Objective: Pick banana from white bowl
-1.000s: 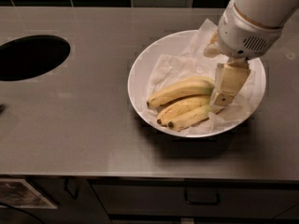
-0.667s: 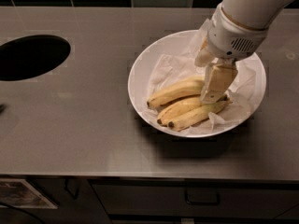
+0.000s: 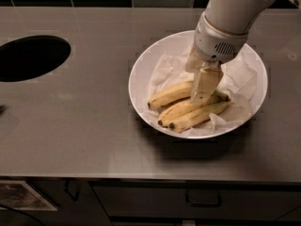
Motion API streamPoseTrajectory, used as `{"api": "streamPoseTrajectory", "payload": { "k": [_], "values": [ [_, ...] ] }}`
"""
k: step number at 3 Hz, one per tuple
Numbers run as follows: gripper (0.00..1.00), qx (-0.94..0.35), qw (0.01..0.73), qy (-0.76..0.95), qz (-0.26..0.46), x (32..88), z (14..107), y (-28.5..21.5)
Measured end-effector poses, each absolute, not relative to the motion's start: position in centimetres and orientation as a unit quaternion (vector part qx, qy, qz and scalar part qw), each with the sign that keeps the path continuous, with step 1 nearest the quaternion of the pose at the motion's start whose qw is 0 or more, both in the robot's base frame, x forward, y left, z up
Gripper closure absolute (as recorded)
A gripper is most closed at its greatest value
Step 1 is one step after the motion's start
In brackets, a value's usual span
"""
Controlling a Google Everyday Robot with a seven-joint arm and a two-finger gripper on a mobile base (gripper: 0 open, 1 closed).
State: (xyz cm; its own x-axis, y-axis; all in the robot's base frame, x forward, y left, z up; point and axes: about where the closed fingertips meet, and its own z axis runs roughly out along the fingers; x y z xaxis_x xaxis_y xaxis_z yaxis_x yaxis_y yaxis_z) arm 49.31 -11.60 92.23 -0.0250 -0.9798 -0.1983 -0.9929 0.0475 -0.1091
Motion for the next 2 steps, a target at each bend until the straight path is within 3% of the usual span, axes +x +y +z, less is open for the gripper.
{"api": "streamPoseTrajectory", "payload": {
  "k": [2],
  "values": [
    [0.39,-0.691,0.091,0.716,0.039,50.5,90.2,-11.1]
  ]
}}
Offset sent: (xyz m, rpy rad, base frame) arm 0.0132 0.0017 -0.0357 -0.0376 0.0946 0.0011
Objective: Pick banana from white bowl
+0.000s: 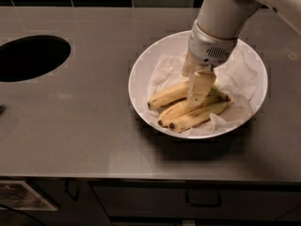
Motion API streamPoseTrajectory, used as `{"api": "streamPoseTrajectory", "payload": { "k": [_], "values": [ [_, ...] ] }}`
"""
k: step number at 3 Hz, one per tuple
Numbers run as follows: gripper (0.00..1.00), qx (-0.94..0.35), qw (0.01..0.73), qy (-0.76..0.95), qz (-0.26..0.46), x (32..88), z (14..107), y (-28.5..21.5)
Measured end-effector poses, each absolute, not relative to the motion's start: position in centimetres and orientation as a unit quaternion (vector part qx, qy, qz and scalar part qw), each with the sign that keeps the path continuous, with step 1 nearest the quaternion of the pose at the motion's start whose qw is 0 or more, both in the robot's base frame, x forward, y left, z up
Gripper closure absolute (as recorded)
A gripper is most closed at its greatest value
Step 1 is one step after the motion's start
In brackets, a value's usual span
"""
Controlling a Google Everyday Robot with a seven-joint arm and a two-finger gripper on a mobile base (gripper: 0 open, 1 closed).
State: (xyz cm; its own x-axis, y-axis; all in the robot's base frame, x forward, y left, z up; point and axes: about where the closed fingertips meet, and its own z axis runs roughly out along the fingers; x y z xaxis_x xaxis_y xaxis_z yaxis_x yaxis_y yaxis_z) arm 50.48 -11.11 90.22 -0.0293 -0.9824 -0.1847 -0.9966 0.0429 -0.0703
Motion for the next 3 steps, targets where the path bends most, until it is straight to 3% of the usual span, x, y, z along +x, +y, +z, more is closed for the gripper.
{"api": "streamPoseTrajectory", "payload": {
  "k": [1,3],
  "values": [
    [0.41,-0.689,0.081,0.719,0.043,50.82,89.26,-11.17],
    [0.87,-0.689,0.08,0.719,0.043,50.85,89.16,-11.18]
  ]
}}
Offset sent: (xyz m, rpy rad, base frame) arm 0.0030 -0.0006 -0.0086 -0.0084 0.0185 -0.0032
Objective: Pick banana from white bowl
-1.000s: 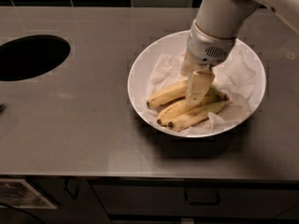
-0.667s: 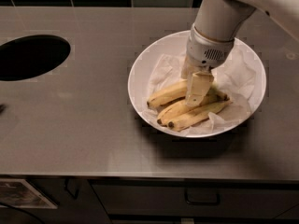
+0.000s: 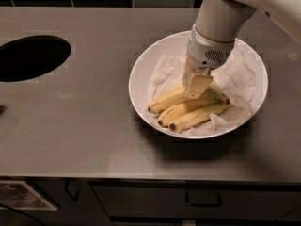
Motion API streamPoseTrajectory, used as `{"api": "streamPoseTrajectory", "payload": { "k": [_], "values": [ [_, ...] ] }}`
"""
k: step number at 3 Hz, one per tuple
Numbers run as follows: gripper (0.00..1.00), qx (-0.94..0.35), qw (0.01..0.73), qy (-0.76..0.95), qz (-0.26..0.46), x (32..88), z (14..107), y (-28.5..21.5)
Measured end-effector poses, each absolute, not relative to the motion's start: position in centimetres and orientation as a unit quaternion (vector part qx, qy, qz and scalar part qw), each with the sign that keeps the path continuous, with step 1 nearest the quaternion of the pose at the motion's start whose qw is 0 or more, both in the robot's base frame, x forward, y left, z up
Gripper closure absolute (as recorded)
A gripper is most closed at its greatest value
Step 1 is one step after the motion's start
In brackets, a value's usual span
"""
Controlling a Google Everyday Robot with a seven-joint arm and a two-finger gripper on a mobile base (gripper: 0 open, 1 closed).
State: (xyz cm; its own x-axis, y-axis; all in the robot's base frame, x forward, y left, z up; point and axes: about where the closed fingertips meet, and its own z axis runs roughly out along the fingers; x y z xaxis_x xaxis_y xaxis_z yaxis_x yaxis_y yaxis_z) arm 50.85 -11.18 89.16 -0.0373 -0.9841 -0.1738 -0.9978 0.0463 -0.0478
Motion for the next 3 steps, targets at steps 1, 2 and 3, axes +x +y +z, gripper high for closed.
{"api": "streamPoseTrajectory", "payload": {
  "k": [1,2,3],
  "values": [
    [1.0,-0.688,0.092,0.719,0.04,50.9,89.6,-11.2],
    [1.0,-0.687,0.13,0.714,0.034,49.9,91.6,-11.7],
    [1.0,-0.684,0.173,0.708,0.026,48.4,93.9,-12.4]
  ]
}}
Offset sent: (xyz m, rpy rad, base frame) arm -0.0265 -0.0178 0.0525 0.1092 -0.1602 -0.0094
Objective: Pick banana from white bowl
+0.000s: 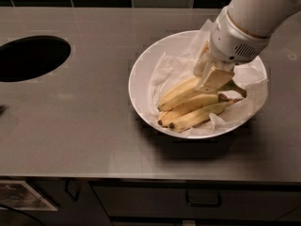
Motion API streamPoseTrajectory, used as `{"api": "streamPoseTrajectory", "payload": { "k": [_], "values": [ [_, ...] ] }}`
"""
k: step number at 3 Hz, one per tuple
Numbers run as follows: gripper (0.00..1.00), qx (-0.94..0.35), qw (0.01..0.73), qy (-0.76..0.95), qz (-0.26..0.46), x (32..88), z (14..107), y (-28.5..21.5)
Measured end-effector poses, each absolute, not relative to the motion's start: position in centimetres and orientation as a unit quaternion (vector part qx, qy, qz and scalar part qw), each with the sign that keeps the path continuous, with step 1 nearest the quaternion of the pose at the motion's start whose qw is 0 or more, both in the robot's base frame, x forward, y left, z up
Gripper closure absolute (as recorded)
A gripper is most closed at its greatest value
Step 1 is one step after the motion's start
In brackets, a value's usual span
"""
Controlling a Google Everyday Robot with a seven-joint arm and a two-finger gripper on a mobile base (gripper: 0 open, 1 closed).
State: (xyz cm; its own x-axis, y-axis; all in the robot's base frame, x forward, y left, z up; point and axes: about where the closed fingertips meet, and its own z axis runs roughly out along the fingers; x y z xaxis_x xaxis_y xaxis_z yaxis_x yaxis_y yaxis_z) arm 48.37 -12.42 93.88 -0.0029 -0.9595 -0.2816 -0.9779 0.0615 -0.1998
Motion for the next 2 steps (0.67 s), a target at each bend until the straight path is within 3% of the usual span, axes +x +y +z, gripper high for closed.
{"api": "streamPoseTrajectory", "payload": {
  "k": [2],
  "values": [
    [1.0,-0.68,0.282,0.676,0.017,45.5,98.8,-13.6]
  ]
}}
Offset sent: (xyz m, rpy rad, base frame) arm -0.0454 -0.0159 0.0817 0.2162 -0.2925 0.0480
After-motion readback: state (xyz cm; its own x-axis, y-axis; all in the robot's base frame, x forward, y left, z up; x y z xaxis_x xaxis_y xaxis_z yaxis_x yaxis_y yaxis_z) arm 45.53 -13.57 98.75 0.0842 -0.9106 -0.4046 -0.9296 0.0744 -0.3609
